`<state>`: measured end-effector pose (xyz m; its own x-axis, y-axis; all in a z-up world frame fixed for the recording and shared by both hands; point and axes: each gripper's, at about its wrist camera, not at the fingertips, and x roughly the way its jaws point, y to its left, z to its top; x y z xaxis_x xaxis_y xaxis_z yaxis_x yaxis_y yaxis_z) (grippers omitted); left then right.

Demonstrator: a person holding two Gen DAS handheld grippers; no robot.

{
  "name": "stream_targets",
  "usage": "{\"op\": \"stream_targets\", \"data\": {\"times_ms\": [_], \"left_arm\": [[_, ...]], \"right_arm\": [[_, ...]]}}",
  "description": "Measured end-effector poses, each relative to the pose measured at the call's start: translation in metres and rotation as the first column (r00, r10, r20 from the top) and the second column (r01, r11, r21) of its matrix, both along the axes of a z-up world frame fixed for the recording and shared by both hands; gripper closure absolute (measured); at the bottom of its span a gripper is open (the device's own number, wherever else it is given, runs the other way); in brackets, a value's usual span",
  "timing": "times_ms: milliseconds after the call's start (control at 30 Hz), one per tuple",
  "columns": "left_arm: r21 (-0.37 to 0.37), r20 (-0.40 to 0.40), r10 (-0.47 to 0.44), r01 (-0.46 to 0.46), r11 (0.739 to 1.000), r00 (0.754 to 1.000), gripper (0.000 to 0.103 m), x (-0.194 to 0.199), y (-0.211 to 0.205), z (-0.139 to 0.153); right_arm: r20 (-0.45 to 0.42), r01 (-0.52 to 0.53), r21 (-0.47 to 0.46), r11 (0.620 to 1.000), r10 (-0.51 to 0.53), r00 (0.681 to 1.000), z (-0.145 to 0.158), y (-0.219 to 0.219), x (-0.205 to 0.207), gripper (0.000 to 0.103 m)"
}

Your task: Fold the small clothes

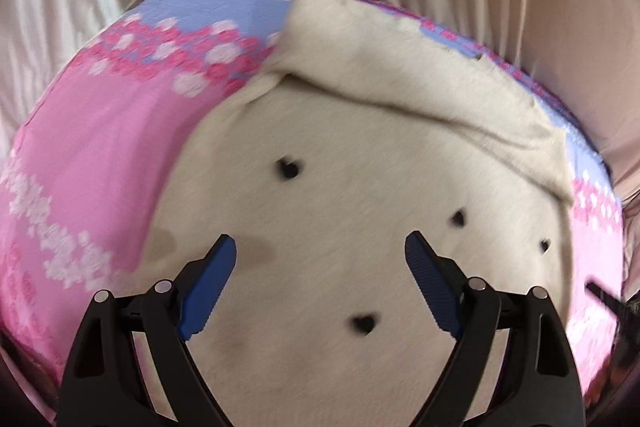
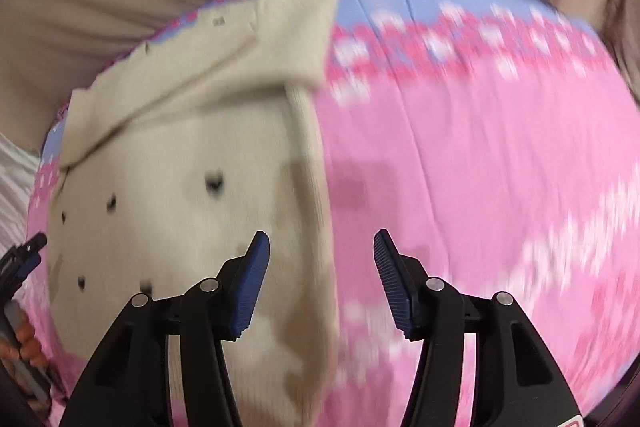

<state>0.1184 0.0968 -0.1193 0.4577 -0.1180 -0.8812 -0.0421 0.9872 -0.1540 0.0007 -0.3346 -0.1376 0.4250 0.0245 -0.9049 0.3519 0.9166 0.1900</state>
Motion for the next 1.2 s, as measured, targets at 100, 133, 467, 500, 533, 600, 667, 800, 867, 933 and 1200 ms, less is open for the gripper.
{"op": "stream_targets", "data": {"times_ms": [100, 133, 467, 500, 533, 600, 667, 800, 867, 933, 1200], "left_arm": [[0.025, -0.027, 0.024, -0.023, 0.999, 0.999, 0.019, -0.016, 0.019, -0.007], [0.013, -0.038, 0.035, -0.035, 0.999, 0.999, 0.019, -0.022, 0.027, -0.009], [-0.046, -0.151, 0.191, -0.2, 0.979, 0.97, 0.015, -0.065, 0.093, -0.052], [-0.078, -0.146, 0.196, -0.209, 0.975, 0.97, 0.015, -0.069, 0.097, -0.056], [-0.089, -0.115, 0.194, -0.204, 0.975, 0.974, 0.017, -0.072, 0.098, -0.054], [-0.139, -0.101, 0.162, -0.175, 0.975, 0.982, 0.02, -0.074, 0.095, -0.055], [-0.157, -0.099, 0.137, -0.151, 0.976, 0.986, 0.033, -0.072, 0.092, -0.056], [-0.231, -0.17, 0.092, -0.13, 0.964, 0.981, 0.091, -0.065, 0.092, -0.054], [-0.263, -0.165, 0.091, -0.133, 0.956, 0.982, 0.093, -0.069, 0.093, -0.042], [-0.255, -0.151, 0.054, -0.092, 0.962, 0.987, 0.096, -0.075, 0.09, -0.026], [-0.223, -0.228, -0.117, 0.065, 0.973, 0.967, 0.099, -0.134, 0.073, 0.007]], "right_arm": [[-0.056, 0.036, 0.06, 0.998, -0.033, 0.998, -0.019, 0.011, -0.042, 0.049], [-0.069, 0.037, 0.062, 0.997, -0.032, 0.997, -0.023, 0.016, -0.049, 0.049], [-0.085, -0.032, 0.099, 0.995, 0.04, 0.996, -0.048, 0.057, -0.086, 0.033], [-0.077, -0.033, 0.101, 0.994, 0.041, 0.996, -0.048, 0.058, -0.086, 0.033], [-0.07, -0.036, 0.104, 0.994, 0.044, 0.997, -0.048, 0.058, -0.086, 0.033], [-0.053, -0.044, 0.113, 0.993, 0.05, 0.997, -0.048, 0.06, -0.085, 0.035], [-0.036, -0.058, 0.122, 0.991, 0.063, 0.997, -0.048, 0.063, -0.083, 0.062], [-0.008, -0.069, 0.127, 0.989, 0.071, 0.997, -0.038, 0.065, -0.074, 0.095], [0.003, -0.088, 0.068, 0.994, 0.088, 0.996, -0.022, 0.065, -0.079, 0.096], [0.013, -0.093, 0.035, 0.995, 0.093, 0.996, -0.007, 0.058, -0.088, 0.097], [-0.028, -0.121, -0.069, 0.99, 0.119, 0.992, 0.04, 0.025, -0.145, 0.098]]}}
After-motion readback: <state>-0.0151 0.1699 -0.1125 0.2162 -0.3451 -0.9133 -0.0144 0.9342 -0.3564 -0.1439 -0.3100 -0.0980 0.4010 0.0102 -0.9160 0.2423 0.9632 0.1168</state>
